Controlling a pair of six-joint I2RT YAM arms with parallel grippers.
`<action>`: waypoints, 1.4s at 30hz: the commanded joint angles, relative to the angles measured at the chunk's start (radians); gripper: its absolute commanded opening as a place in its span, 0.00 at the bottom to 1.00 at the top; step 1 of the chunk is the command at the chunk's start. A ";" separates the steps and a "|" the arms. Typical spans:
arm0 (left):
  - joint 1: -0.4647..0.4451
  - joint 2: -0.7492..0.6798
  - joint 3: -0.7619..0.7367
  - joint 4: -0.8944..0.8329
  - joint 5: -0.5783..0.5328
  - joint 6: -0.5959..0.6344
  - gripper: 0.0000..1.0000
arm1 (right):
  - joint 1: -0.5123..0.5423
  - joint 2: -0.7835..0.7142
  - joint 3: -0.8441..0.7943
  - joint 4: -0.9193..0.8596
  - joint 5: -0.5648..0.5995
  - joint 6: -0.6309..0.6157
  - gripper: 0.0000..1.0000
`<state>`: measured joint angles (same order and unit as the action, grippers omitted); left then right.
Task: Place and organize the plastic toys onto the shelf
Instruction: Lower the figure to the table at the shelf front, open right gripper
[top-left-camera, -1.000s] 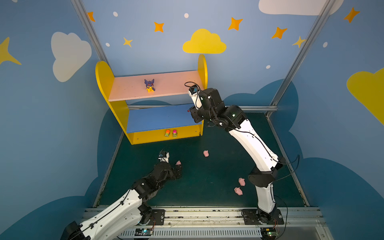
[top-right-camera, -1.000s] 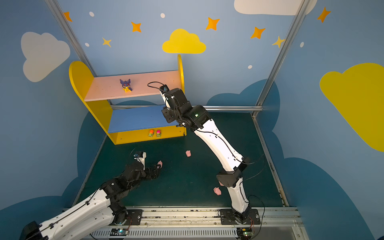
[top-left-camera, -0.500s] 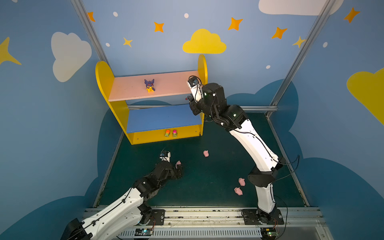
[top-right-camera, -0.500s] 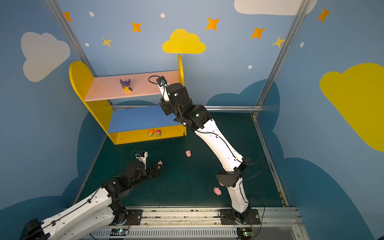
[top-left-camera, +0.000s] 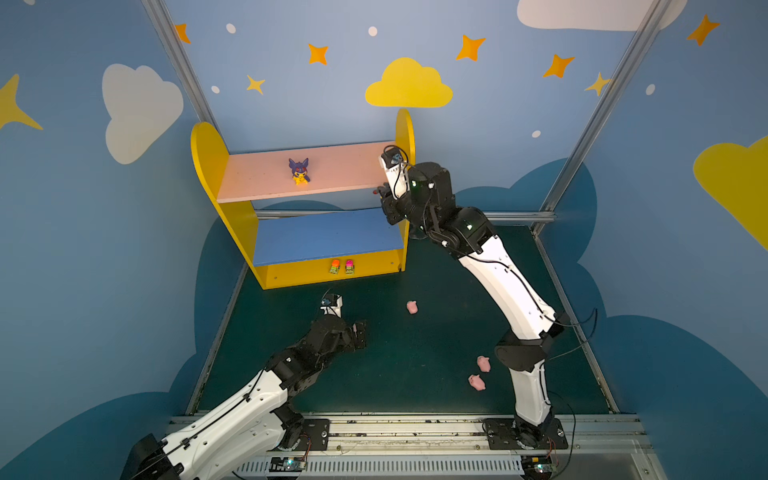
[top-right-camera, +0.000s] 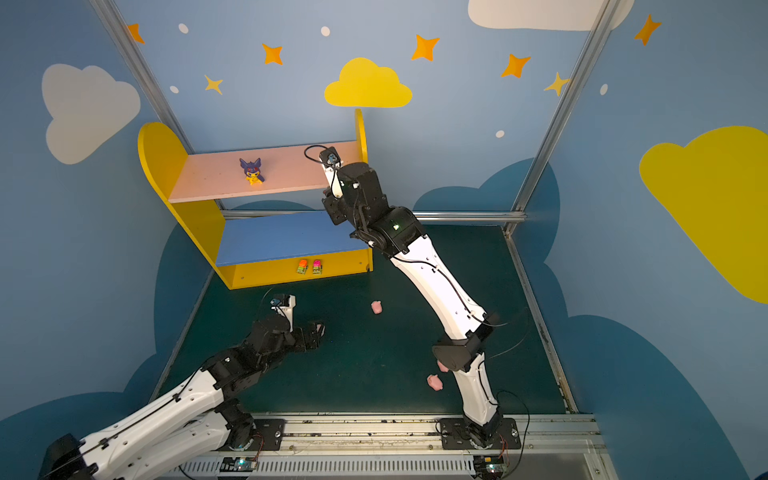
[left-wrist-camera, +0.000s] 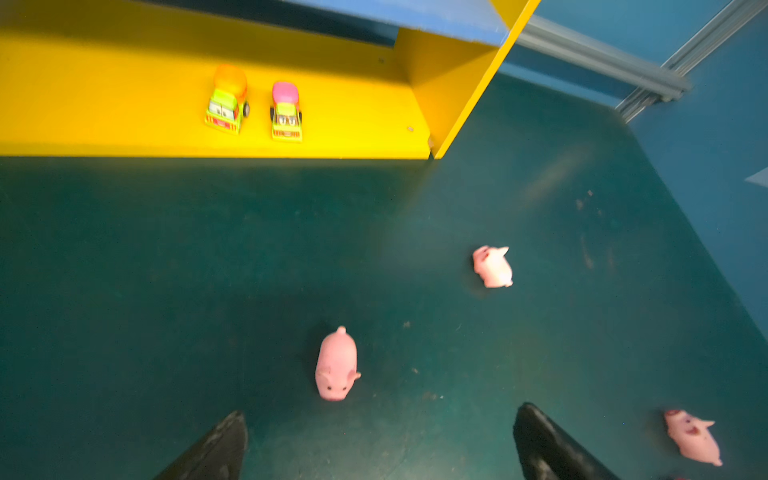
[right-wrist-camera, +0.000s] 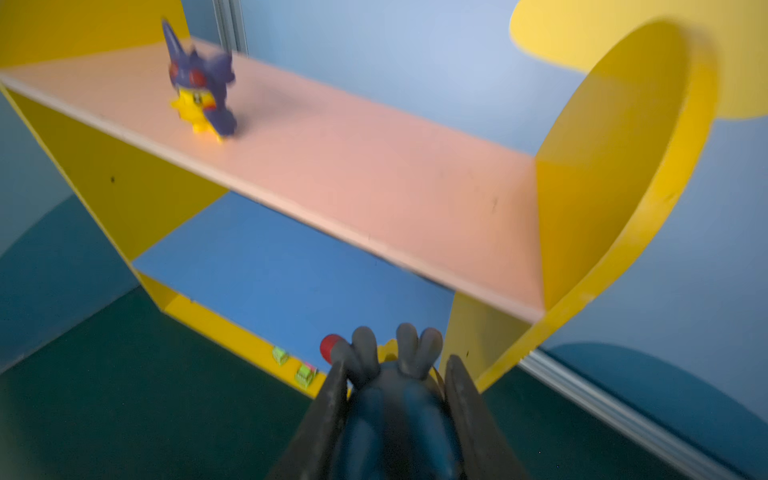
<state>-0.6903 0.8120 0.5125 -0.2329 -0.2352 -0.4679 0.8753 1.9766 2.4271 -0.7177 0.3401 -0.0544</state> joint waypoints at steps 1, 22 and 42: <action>-0.004 -0.018 0.005 -0.042 -0.031 -0.012 1.00 | 0.016 -0.119 -0.228 0.008 0.006 0.112 0.21; -0.005 -0.244 -0.070 -0.256 -0.104 -0.166 1.00 | 0.107 -0.113 -0.846 0.181 -0.074 0.528 0.18; -0.003 -0.281 -0.085 -0.292 -0.128 -0.187 1.00 | 0.091 0.161 -0.718 0.213 0.082 0.677 0.18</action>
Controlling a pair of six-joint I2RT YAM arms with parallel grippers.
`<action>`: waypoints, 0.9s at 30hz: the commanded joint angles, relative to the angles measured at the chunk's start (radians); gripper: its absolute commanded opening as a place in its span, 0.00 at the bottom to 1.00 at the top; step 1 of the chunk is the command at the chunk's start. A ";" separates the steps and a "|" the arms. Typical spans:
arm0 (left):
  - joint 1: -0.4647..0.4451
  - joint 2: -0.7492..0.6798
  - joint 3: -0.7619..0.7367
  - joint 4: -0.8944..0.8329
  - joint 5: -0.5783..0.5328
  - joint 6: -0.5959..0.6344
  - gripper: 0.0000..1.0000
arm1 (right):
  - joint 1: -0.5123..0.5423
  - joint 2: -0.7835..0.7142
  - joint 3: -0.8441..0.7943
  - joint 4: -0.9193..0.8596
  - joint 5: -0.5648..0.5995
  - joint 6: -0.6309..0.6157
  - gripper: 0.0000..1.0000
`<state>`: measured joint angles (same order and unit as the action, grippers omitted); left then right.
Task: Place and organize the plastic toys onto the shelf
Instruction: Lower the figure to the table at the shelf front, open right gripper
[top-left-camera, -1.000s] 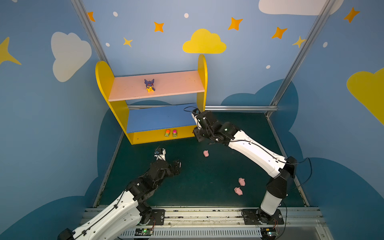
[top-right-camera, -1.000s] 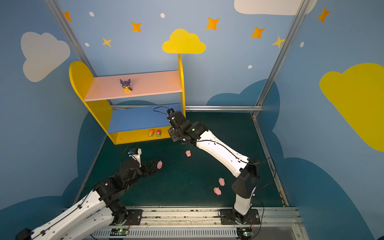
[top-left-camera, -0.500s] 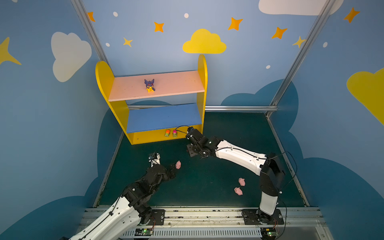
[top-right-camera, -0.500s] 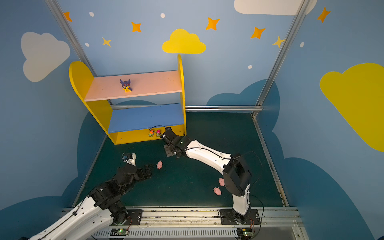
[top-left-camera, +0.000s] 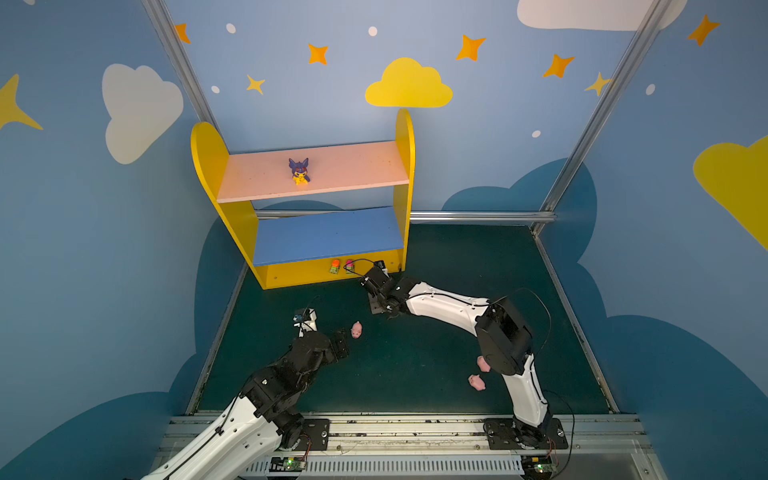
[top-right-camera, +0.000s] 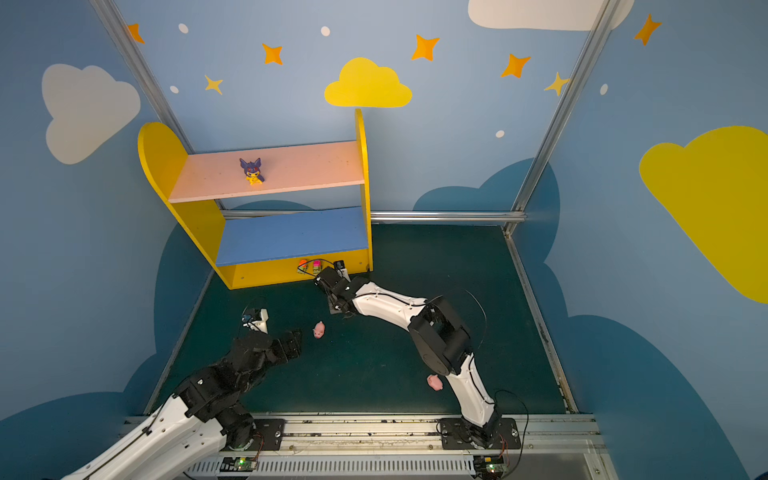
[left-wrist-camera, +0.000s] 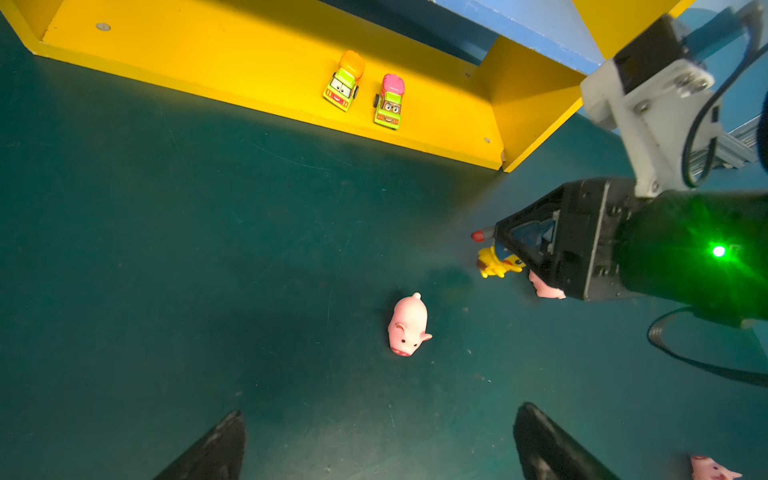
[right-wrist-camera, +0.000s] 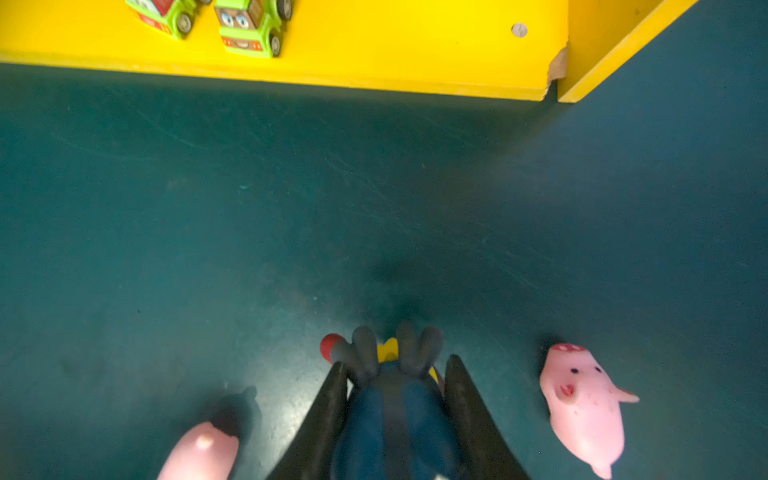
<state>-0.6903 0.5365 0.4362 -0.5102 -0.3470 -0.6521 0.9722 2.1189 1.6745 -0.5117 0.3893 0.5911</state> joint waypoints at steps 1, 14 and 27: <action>-0.003 -0.006 -0.007 -0.014 -0.015 -0.001 1.00 | -0.007 0.023 0.034 0.007 0.033 0.036 0.18; -0.003 -0.007 -0.011 -0.013 -0.006 0.002 1.00 | -0.012 0.056 0.042 -0.004 0.032 0.058 0.21; -0.003 0.002 -0.011 -0.002 -0.005 0.003 1.00 | -0.021 0.062 0.042 -0.013 0.026 0.062 0.28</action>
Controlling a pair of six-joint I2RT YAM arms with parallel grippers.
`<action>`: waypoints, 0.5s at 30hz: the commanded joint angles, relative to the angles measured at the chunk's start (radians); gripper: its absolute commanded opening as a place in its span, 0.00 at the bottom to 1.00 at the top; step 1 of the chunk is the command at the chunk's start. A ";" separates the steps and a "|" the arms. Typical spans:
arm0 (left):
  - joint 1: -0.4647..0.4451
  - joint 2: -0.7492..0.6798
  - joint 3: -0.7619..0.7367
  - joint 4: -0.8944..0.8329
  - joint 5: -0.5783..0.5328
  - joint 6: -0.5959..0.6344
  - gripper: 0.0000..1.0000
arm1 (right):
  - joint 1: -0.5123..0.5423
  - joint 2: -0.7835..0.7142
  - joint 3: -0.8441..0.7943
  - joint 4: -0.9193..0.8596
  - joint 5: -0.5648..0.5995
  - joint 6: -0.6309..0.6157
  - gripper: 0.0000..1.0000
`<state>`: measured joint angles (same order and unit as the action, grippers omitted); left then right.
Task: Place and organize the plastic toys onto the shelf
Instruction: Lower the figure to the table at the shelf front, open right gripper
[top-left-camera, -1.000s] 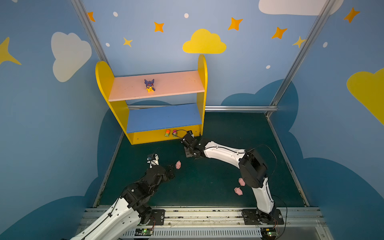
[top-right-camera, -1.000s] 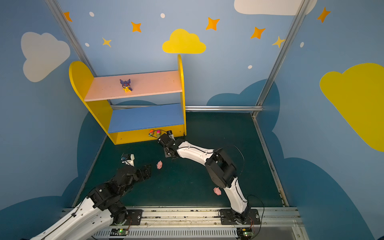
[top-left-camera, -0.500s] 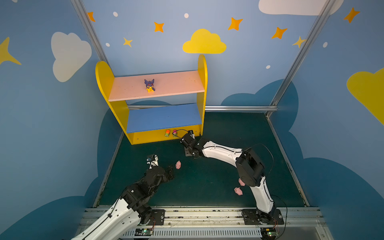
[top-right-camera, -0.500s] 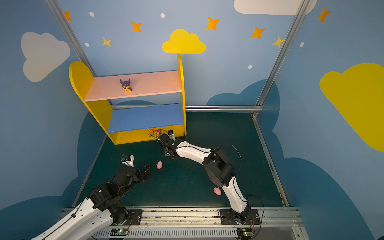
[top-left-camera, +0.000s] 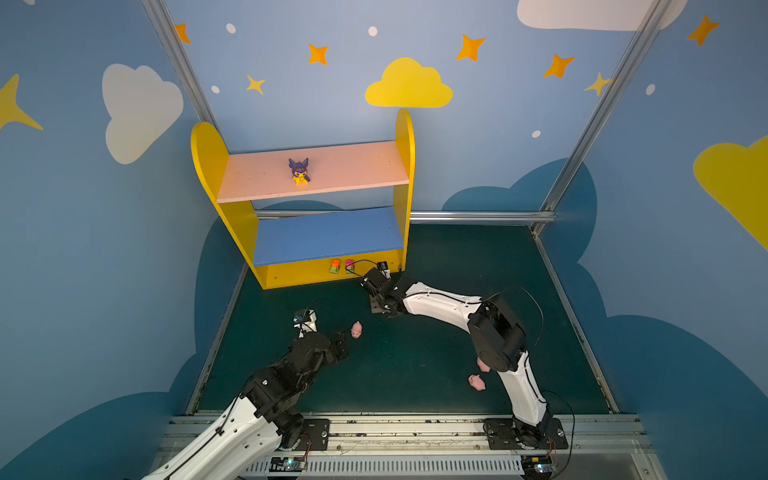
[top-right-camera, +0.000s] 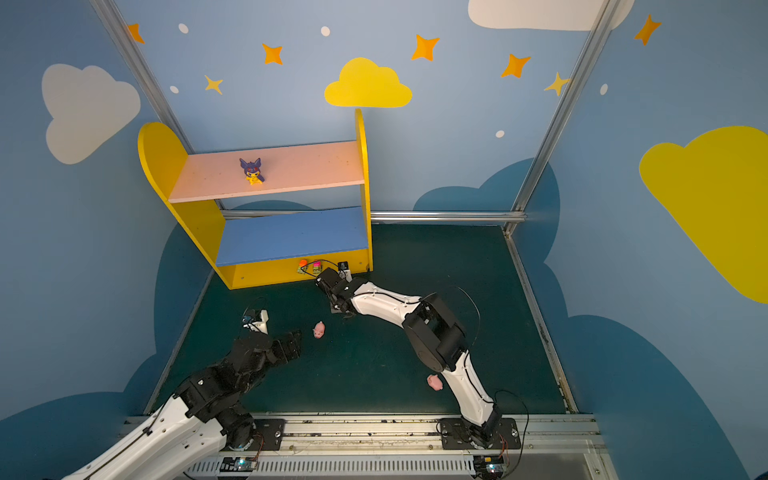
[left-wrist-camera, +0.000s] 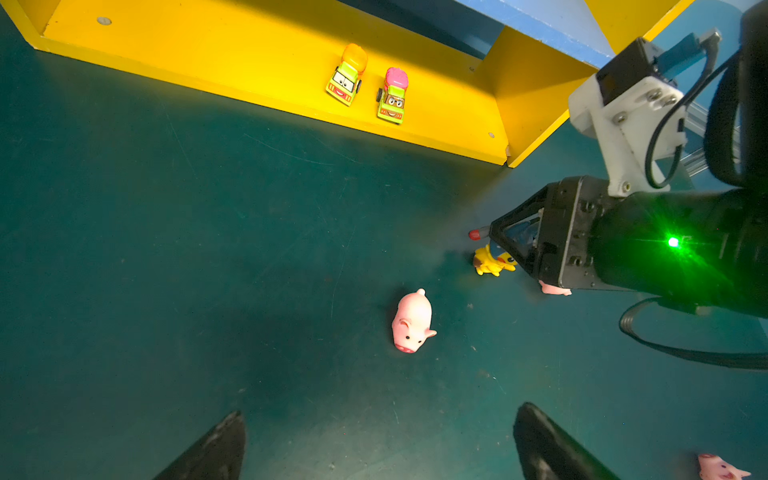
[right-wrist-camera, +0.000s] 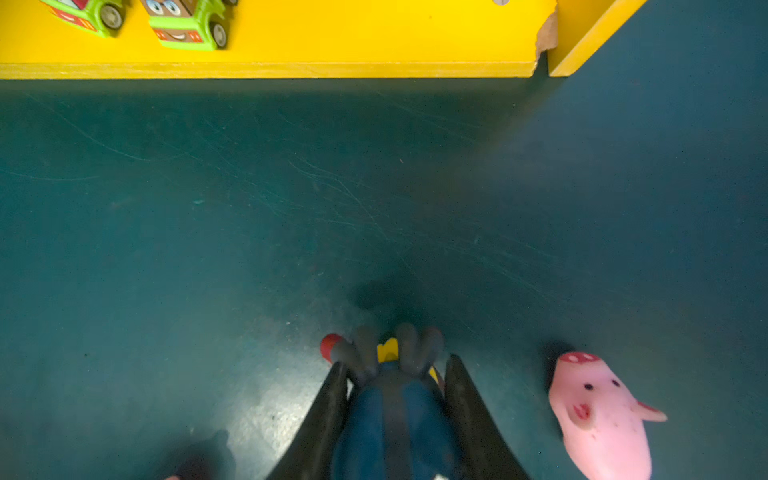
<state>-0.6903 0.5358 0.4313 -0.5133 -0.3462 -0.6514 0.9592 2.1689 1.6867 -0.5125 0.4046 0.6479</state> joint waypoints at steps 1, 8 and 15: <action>-0.003 0.003 -0.006 0.001 -0.006 0.006 1.00 | -0.008 0.012 0.030 -0.013 0.009 0.007 0.28; -0.002 0.001 -0.006 -0.001 -0.003 0.007 1.00 | -0.009 0.012 0.028 -0.014 0.005 0.012 0.36; -0.003 -0.012 -0.009 -0.005 -0.005 0.007 1.00 | -0.008 0.009 0.025 -0.010 0.003 0.015 0.46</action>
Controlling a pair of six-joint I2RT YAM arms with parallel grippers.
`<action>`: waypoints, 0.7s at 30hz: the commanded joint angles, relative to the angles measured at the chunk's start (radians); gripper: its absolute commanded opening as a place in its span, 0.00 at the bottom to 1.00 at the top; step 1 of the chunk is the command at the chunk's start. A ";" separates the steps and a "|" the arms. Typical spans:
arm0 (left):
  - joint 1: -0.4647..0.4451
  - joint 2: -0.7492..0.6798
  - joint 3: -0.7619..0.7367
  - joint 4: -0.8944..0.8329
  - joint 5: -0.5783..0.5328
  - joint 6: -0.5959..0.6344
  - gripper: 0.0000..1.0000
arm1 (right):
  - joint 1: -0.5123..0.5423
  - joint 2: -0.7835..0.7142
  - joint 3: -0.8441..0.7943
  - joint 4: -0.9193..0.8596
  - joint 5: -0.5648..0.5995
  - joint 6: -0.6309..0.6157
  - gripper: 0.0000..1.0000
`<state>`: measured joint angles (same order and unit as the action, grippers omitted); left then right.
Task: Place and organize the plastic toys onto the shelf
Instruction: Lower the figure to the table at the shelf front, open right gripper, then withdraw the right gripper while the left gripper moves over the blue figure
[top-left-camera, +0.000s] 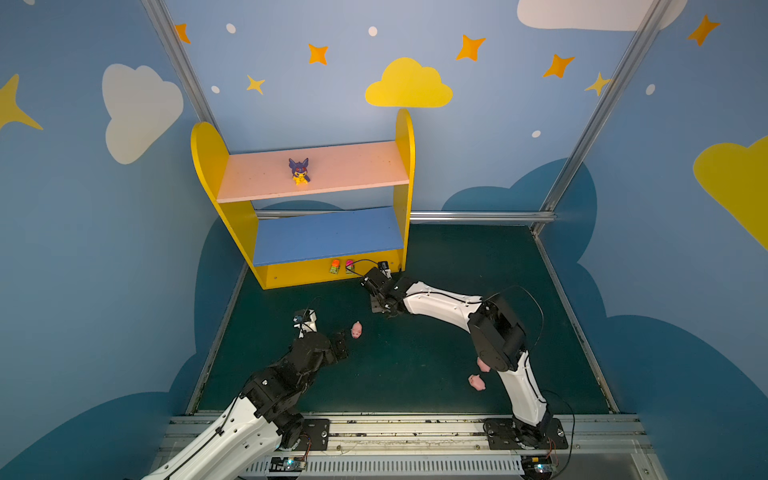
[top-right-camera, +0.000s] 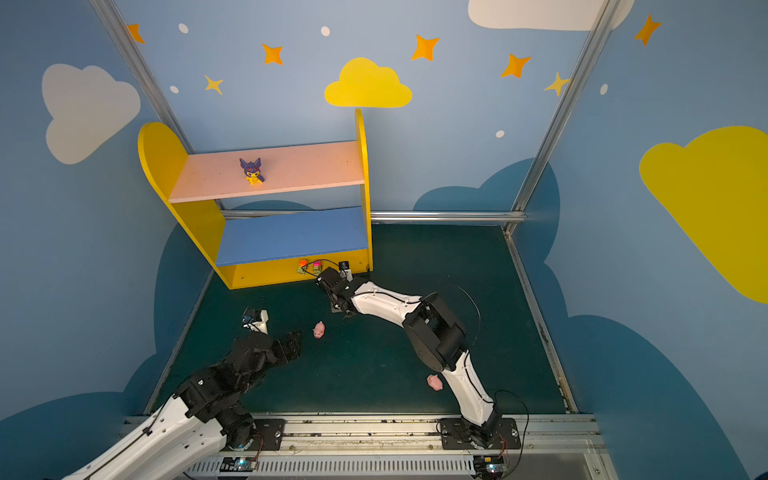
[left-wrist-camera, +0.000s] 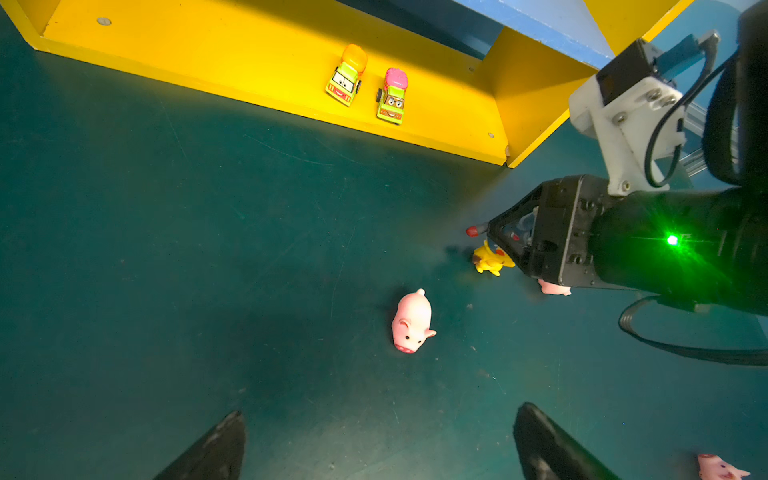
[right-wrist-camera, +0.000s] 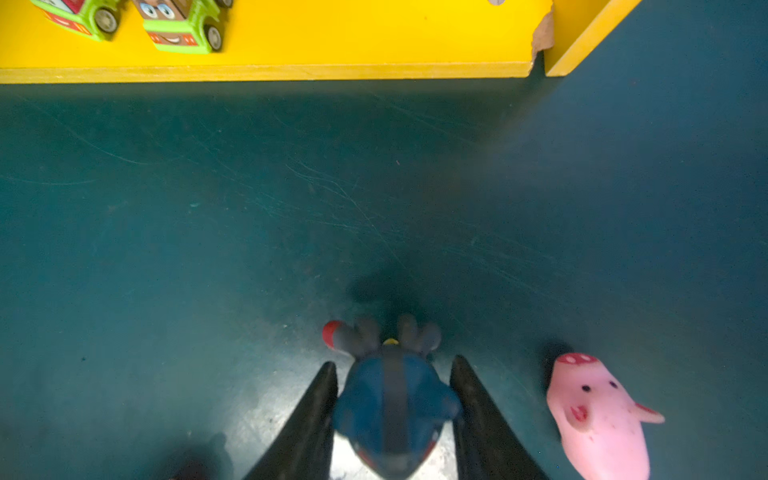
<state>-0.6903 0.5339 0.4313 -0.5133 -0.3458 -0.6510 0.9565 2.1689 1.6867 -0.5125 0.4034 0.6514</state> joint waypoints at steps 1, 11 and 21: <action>-0.003 -0.012 -0.009 -0.007 -0.005 0.007 1.00 | -0.005 0.008 0.024 -0.009 0.005 0.010 0.48; -0.002 -0.029 -0.013 -0.008 -0.002 0.008 1.00 | 0.005 -0.038 -0.018 0.031 -0.002 -0.005 0.68; -0.006 0.134 0.069 0.037 0.013 0.022 1.00 | -0.001 -0.325 -0.173 0.065 0.041 -0.089 0.83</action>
<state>-0.6907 0.6312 0.4515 -0.5106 -0.3374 -0.6422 0.9596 1.9652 1.5436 -0.4648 0.4107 0.5999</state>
